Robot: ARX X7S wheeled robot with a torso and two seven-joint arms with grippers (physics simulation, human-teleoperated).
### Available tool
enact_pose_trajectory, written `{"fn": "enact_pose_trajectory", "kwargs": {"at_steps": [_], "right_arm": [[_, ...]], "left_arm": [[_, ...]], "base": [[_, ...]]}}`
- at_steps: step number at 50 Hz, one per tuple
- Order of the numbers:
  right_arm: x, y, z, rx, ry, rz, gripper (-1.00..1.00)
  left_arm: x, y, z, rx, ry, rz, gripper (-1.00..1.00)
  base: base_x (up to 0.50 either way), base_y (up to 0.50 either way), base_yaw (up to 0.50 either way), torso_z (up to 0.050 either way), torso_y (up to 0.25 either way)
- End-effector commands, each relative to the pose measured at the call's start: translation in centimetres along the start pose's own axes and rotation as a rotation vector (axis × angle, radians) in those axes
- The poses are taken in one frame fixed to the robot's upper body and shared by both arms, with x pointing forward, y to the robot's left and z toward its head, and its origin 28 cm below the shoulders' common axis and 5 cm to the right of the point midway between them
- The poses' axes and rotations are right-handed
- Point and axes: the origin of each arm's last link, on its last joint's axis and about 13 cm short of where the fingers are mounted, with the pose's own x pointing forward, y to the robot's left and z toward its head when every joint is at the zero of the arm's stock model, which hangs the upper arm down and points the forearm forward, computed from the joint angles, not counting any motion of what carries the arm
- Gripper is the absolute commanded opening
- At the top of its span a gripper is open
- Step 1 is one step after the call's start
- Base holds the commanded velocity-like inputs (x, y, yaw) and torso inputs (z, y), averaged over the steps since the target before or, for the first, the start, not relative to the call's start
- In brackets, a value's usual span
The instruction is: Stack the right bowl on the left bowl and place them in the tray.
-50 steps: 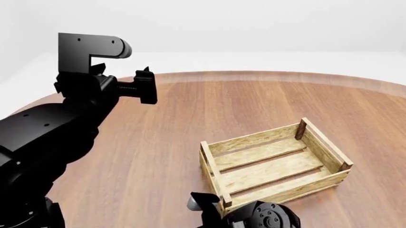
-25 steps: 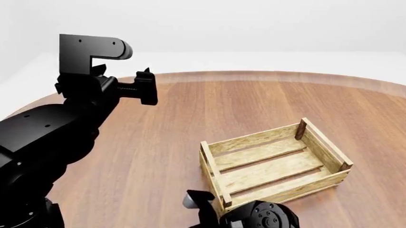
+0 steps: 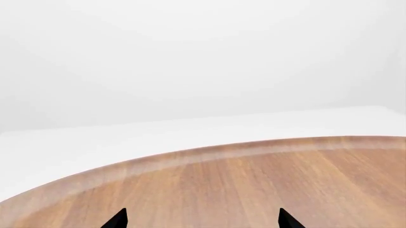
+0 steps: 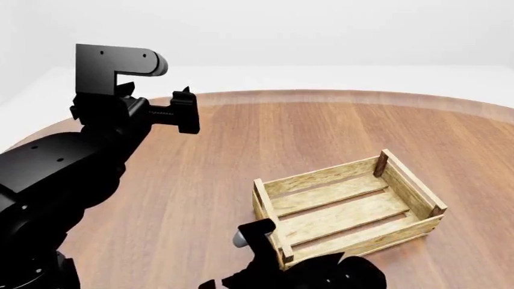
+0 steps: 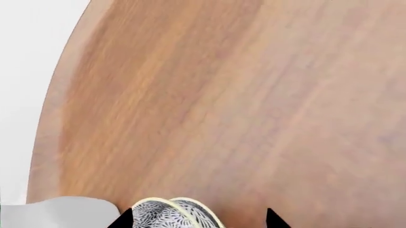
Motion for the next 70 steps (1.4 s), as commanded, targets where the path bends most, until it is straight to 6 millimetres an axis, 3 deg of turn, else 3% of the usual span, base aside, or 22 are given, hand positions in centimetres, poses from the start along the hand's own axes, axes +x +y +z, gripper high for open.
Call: {"fn": "enact_pose_trajectory", "kwargs": {"at_steps": [1,34,54,55,70], "right_arm": [[0.2,-0.7,0.0,0.077,0.016,-0.021,1.00],[1.5,-2.2,-1.7,0.228,0.235,-0.026,1.00],[1.4,-1.9,-2.7,0.215,0.349,0.092,1.00],[1.4,-1.8,-2.7,0.213,0.348,0.094,-1.00],[1.3,-1.8,-2.4,0.203,0.303,0.064,-1.00]], "left_arm": [[0.0,0.0,0.0,-0.001,0.000,-0.001,1.00],[0.0,0.0,0.1,-0.003,-0.001,-0.001,1.00],[0.0,-0.1,-0.2,-0.004,0.003,-0.004,1.00],[-0.1,-0.1,-0.2,-0.004,0.002,-0.004,1.00],[-0.1,0.1,-0.1,-0.007,0.001,-0.001,1.00]], "base": [[0.00,0.00,0.00,0.000,0.000],[0.00,0.00,0.00,0.000,0.000],[0.00,0.00,0.00,0.000,0.000],[0.00,0.00,0.00,0.000,0.000],[0.00,0.00,0.00,0.000,0.000]]}}
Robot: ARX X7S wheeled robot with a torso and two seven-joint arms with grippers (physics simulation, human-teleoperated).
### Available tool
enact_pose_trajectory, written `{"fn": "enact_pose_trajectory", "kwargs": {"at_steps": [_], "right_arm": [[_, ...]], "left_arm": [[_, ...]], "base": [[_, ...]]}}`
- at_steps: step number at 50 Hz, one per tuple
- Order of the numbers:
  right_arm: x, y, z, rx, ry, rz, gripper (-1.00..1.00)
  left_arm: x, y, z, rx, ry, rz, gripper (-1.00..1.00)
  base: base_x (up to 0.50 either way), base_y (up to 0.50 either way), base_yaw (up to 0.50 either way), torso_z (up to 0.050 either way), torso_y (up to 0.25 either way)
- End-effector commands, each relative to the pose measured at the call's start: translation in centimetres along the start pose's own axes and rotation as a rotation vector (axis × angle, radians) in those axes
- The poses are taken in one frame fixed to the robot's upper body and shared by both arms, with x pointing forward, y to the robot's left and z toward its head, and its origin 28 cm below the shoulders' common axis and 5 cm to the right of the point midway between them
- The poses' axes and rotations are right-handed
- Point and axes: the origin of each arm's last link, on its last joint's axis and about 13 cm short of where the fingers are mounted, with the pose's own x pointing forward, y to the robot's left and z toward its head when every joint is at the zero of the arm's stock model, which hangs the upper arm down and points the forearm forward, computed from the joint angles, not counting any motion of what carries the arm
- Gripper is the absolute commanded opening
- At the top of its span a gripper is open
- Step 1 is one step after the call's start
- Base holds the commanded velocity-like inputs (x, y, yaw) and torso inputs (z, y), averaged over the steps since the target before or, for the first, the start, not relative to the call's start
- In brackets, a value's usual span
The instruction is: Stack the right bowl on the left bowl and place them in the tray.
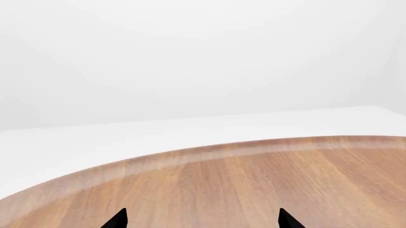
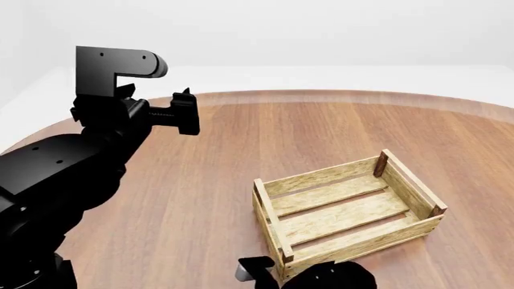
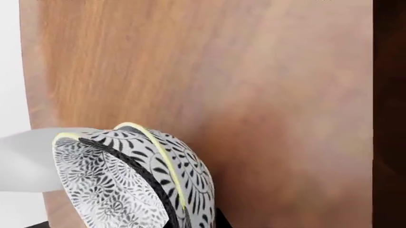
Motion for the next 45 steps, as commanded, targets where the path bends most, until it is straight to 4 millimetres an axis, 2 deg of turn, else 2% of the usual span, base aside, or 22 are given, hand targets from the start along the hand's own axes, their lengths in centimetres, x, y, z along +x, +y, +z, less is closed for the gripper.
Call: {"fn": "enact_pose_trajectory", "kwargs": {"at_steps": [1,6,13,21,28,32,38,39,45], "right_arm": [[-0.1,0.4,0.2,0.006,-0.031,0.025,-1.00],[-0.4,0.6,0.6,-0.010,-0.088,-0.003,-1.00],[-2.5,2.6,1.2,-0.093,-0.170,0.020,-1.00],[-3.5,3.6,1.3,-0.114,-0.189,0.040,-1.00],[-5.1,4.9,1.1,-0.118,-0.196,0.028,-1.00],[-6.5,5.4,0.8,-0.114,-0.217,-0.012,-1.00],[-10.0,4.6,0.9,-0.059,-0.288,-0.151,-1.00],[-11.2,4.9,1.1,-0.051,-0.315,-0.167,-1.00],[-15.3,6.5,2.3,-0.080,-0.435,-0.233,-1.00]], "left_arm": [[-0.1,0.1,0.1,-0.001,-0.001,0.002,1.00],[-0.1,0.1,0.1,-0.001,-0.002,0.002,1.00],[-0.1,0.1,0.1,-0.002,-0.004,0.001,1.00],[-0.1,0.2,0.2,-0.003,-0.003,0.002,1.00],[0.0,0.2,0.2,-0.004,-0.002,0.004,1.00],[0.0,0.2,0.3,-0.006,-0.003,0.005,1.00],[0.0,0.3,0.3,-0.006,-0.005,0.007,1.00],[-0.1,0.3,0.3,-0.006,-0.005,0.008,1.00],[-0.1,0.3,0.4,-0.005,-0.007,0.008,1.00]], "base": [[0.00,0.00,0.00,0.000,0.000],[0.00,0.00,0.00,0.000,0.002],[0.00,0.00,0.00,0.000,0.000],[0.00,0.00,0.00,0.000,0.000],[0.00,0.00,0.00,0.000,0.000],[0.00,0.00,0.00,0.000,0.000],[0.00,0.00,0.00,0.000,0.002],[0.00,0.00,0.00,0.000,0.000],[0.00,0.00,0.00,0.003,0.000]]}}
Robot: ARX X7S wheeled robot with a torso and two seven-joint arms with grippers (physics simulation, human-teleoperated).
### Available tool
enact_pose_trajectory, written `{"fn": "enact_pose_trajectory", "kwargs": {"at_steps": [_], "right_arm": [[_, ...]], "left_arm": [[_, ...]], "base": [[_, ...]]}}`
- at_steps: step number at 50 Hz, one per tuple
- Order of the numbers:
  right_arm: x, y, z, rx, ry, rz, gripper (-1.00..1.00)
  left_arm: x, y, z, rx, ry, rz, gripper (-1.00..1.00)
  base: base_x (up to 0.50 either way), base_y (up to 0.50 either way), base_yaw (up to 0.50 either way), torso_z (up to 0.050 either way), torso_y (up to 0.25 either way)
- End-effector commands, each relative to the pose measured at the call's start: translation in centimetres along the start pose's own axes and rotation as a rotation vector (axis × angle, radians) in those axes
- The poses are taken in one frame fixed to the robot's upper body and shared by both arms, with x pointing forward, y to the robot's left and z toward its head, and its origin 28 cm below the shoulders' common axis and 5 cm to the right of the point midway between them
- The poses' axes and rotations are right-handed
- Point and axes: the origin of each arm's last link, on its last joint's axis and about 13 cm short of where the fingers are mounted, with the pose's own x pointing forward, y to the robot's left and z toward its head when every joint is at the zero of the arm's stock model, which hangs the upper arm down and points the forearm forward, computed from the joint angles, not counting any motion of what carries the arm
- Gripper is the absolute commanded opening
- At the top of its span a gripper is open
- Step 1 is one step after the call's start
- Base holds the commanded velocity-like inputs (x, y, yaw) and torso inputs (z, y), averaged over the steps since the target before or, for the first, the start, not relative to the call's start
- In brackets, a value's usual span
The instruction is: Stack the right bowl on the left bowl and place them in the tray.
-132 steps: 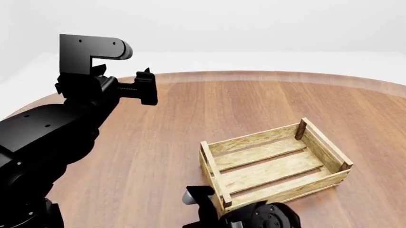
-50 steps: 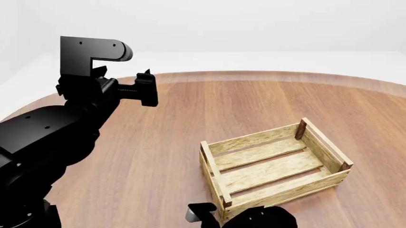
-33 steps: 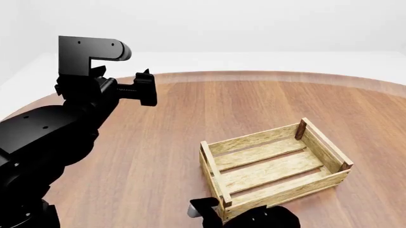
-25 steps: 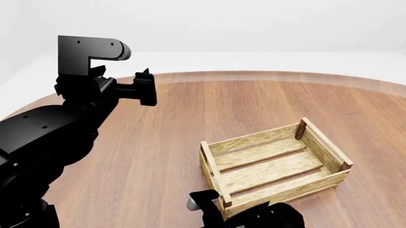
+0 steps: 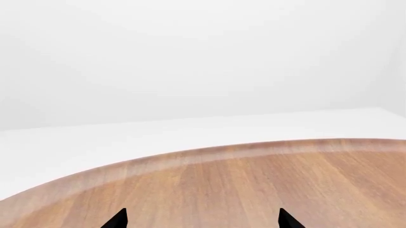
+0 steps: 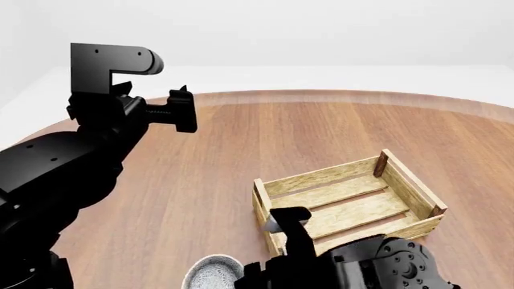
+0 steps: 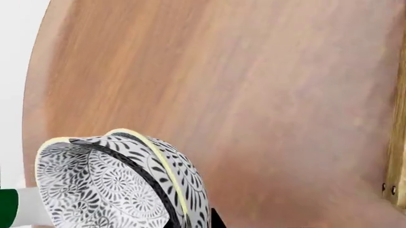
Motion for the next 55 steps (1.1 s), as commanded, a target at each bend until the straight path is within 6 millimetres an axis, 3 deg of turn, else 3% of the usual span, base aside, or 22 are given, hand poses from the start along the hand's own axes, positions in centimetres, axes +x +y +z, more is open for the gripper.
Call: {"fn": "enact_pose_trajectory", "kwargs": {"at_steps": [1,4,7,22,32,38,52,54,55], "right_arm": [[-6.5,0.9,3.4,-0.002,-0.182,-0.089,-1.00],[-8.2,0.0,6.0,0.049,-0.312,-0.127,-1.00],[-8.6,-1.1,7.9,0.084,-0.358,-0.144,-1.00],[-7.8,-6.0,18.6,0.304,-0.572,-0.170,-1.00],[-7.5,-5.0,19.8,0.549,-0.712,-0.153,-1.00],[-7.2,-5.4,19.9,0.722,-0.759,-0.175,-1.00],[-6.8,-5.6,19.5,0.815,-0.678,-0.236,-1.00],[-6.9,-5.7,19.5,0.800,-0.672,-0.270,-1.00],[-6.9,-5.9,19.8,0.872,-0.698,-0.354,-1.00]], "left_arm": [[0.0,0.0,0.1,0.000,-0.003,0.001,1.00],[0.1,0.1,0.0,-0.003,0.000,0.004,1.00],[0.1,0.1,0.0,-0.003,0.000,0.004,1.00],[0.2,-0.1,0.0,-0.003,-0.003,-0.007,1.00],[0.2,-0.3,0.2,0.000,-0.006,-0.014,1.00],[0.3,-0.4,0.3,0.002,-0.007,-0.017,1.00],[0.4,-0.2,0.3,-0.004,-0.008,-0.015,1.00],[0.4,-0.2,0.3,-0.006,-0.008,-0.015,1.00],[0.4,-0.2,0.3,-0.006,-0.009,-0.015,1.00]], "base": [[0.00,0.00,0.00,0.000,0.000],[0.00,0.00,0.00,0.000,0.000],[0.00,0.00,0.00,0.000,0.000],[0.00,0.00,0.00,0.000,0.001],[0.00,0.00,0.00,0.000,0.001],[0.00,0.00,0.00,0.000,0.000],[0.00,0.00,0.00,0.001,0.001],[0.00,0.00,0.00,0.000,0.000],[0.00,0.00,0.00,0.000,0.000]]}}
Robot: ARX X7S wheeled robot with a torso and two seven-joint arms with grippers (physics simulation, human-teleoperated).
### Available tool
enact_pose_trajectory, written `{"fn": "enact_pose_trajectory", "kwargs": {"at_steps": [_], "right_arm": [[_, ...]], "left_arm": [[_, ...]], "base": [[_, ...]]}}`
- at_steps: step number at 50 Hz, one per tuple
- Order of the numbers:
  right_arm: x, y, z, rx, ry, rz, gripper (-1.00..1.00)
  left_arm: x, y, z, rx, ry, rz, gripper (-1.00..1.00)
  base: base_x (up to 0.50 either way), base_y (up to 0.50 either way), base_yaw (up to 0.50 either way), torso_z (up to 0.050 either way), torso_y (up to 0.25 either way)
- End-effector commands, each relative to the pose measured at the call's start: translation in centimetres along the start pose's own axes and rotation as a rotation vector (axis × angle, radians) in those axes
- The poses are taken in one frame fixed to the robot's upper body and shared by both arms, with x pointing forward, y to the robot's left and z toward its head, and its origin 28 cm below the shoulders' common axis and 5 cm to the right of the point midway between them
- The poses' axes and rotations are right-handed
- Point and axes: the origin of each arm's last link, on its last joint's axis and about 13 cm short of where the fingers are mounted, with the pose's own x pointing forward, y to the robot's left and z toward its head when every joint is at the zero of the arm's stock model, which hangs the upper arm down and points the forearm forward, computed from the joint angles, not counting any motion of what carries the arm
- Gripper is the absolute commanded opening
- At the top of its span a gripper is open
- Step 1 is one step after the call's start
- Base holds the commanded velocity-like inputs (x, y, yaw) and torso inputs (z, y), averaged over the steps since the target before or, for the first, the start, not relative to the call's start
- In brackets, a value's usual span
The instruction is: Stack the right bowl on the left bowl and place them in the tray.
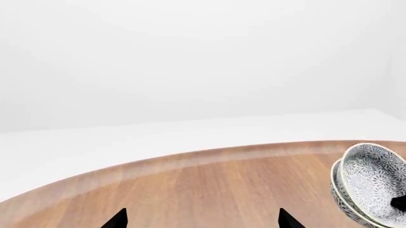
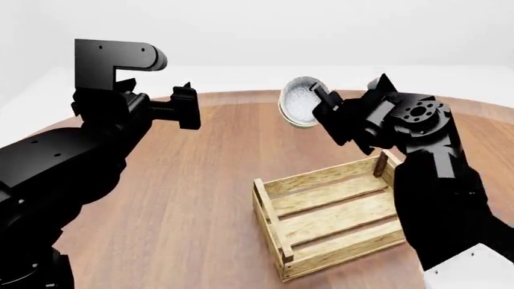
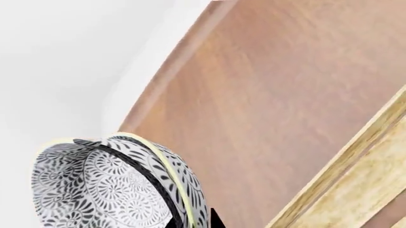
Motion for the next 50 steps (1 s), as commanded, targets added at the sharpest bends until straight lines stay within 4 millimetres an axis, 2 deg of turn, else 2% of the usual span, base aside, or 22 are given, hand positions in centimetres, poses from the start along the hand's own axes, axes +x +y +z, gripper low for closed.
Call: {"fn": "enact_pose_trajectory", "kwargs": {"at_steps": [1,8,14,23,34,44,50], "right_arm": [[0.1,0.6,-0.1,0.113,0.022,-0.073,-1.00],[0.4,-0.7,-0.3,0.186,0.052,-0.091,-1.00],[0.9,-2.0,-0.2,0.280,0.002,-0.155,-1.00],[1.5,-3.3,-0.8,0.318,0.018,-0.197,-1.00],[1.6,-3.7,-0.9,0.289,0.010,-0.245,-1.00],[1.5,-4.2,-0.8,0.276,0.001,-0.270,-1.00],[1.5,-4.3,-0.8,0.271,0.002,-0.277,-1.00]], "left_arm": [[0.1,0.0,0.0,-0.004,-0.001,0.000,1.00],[0.0,0.1,0.0,-0.006,-0.002,0.005,1.00],[0.0,0.2,0.0,-0.014,0.001,0.013,1.00],[0.0,0.3,0.1,-0.019,-0.015,0.014,1.00],[0.0,0.3,0.1,-0.022,-0.025,0.012,1.00],[-0.2,0.3,0.0,-0.013,-0.032,0.000,1.00],[-0.1,0.3,0.0,-0.022,-0.026,-0.004,1.00]], "base": [[0.00,0.00,0.00,0.000,0.000],[0.00,0.00,0.00,0.000,0.001],[0.00,0.00,0.00,0.000,0.000],[0.00,0.00,0.00,0.000,0.001],[0.00,0.00,0.00,0.001,0.001],[0.00,0.00,0.00,0.000,-0.224],[0.00,0.00,0.00,0.000,-0.008]]}}
